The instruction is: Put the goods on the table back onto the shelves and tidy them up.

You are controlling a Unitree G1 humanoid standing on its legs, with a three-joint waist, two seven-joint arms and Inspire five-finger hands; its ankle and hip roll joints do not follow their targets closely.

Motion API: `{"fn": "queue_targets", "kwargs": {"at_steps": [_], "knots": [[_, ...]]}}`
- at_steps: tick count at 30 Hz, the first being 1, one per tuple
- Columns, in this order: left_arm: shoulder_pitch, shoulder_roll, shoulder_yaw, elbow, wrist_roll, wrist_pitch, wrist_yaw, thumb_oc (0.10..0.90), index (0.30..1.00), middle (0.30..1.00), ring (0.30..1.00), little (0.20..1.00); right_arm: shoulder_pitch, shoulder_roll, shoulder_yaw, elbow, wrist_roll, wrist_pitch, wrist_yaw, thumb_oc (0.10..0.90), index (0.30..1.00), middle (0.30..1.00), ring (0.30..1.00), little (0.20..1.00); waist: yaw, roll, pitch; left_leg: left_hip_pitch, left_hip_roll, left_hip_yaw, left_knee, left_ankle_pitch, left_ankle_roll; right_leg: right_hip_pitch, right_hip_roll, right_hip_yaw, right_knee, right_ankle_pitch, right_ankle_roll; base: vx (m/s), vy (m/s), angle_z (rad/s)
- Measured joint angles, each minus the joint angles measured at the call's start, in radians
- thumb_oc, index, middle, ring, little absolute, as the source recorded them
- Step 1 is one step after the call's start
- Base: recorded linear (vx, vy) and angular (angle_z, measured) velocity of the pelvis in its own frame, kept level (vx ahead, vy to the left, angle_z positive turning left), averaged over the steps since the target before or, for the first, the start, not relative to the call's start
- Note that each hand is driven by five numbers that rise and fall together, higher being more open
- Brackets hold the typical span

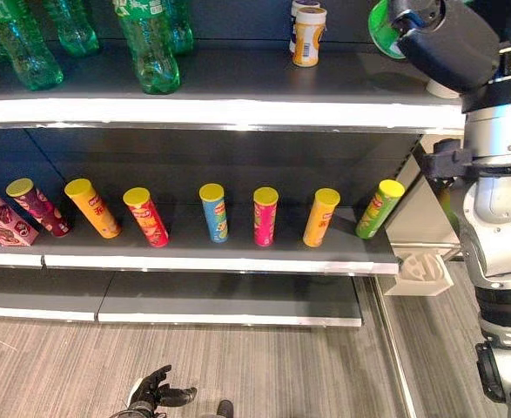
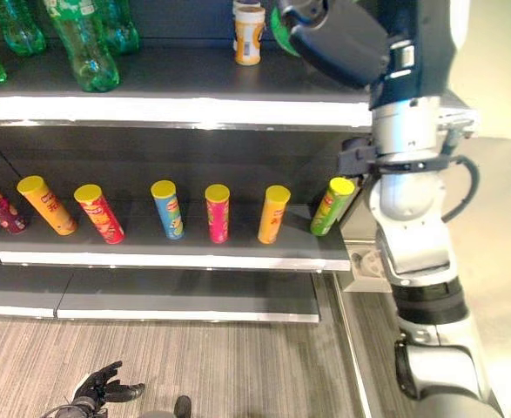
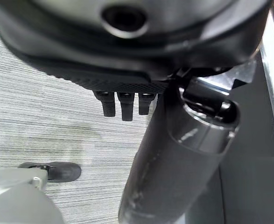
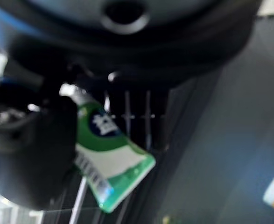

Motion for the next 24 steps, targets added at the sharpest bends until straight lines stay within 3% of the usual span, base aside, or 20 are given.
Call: {"fn": "queue_targets", "kwargs": {"at_steps": [2, 4, 6, 10, 17, 24], "knots": [[0.001, 0.01, -0.002, -0.001, -0.002, 0.001, -0.001, 0.8, 0.9, 0.9, 0.9, 0.9, -0.002, -0.02, 0.027, 0.031, 0.023, 0.016, 0.014, 0.4, 0.3, 0.3, 0.3, 0.3, -0.003, 0.001, 0.003, -0.007, 0.019, -0.017, -0.003, 0.009, 0.01, -0.046, 0.015, 0.117, 0.033, -0.052, 0.036, -0.02, -0.07, 0.06], [-0.001, 0.024, -0.001, 0.014, -0.004, 0.0, 0.001, 0.8, 0.9, 0.9, 0.9, 0.9, -0.064, -0.023, 0.09, 0.1, 0.026, 0.017, 0.017, 0.4, 0.3, 0.3, 0.3, 0.3, -0.005, -0.02, 0.0, -0.018, 0.011, -0.026, -0.004, 0.014, 0.002, -0.043, 0.054, 0.202, -0.049, -0.047, 0.043, 0.04, -0.099, 0.18], [-0.003, 0.02, 0.001, 0.026, -0.012, -0.004, 0.002, 0.8, 0.9, 0.9, 0.9, 0.9, -0.122, -0.026, 0.14, 0.197, 0.029, 0.03, 0.015, 0.4, 0.3, 0.3, 0.3, 0.3, 0.0, -0.014, -0.005, -0.009, 0.019, -0.045, -0.021, 0.028, -0.016, 0.003, 0.08, 0.186, -0.122, -0.021, 0.025, 0.08, -0.095, 0.27], [0.037, 0.005, 0.005, 0.027, -0.059, -0.008, 0.006, 0.8, 0.9, 0.9, 0.9, 0.9, -0.178, -0.039, 0.191, 0.337, 0.031, 0.071, 0.016, 0.4, 0.3, 0.3, 0.3, 0.3, 0.029, -0.006, -0.007, -0.007, 0.057, -0.059, -0.036, 0.045, -0.038, 0.005, 0.127, 0.177, -0.121, -0.028, 0.01, 0.04, -0.076, 0.1], [0.059, -0.009, 0.006, 0.033, -0.084, 0.001, 0.007, 0.8, 0.9, 0.9, 0.9, 0.9, -0.182, -0.044, 0.192, 0.387, 0.032, 0.102, 0.016, 0.4, 0.3, 0.3, 0.3, 0.3, 0.04, -0.005, -0.007, -0.029, 0.053, -0.099, -0.036, 0.05, -0.045, 0.008, 0.129, 0.135, -0.121, -0.03, 0.005, 0.03, -0.034, 0.18], [0.045, -0.013, 0.007, 0.037, -0.091, 0.0, 0.011, 0.8, 0.9, 0.9, 0.9, 0.9, -0.209, -0.025, 0.224, 0.524, 0.071, 0.109, 0.027, 0.4, 0.3, 0.3, 0.3, 0.3, 0.084, -0.007, -0.008, -0.041, 0.044, -0.14, -0.036, 0.056, -0.048, 0.024, 0.128, 0.091, -0.12, -0.035, 0.002, 0.02, 0.015, 0.19]]}}
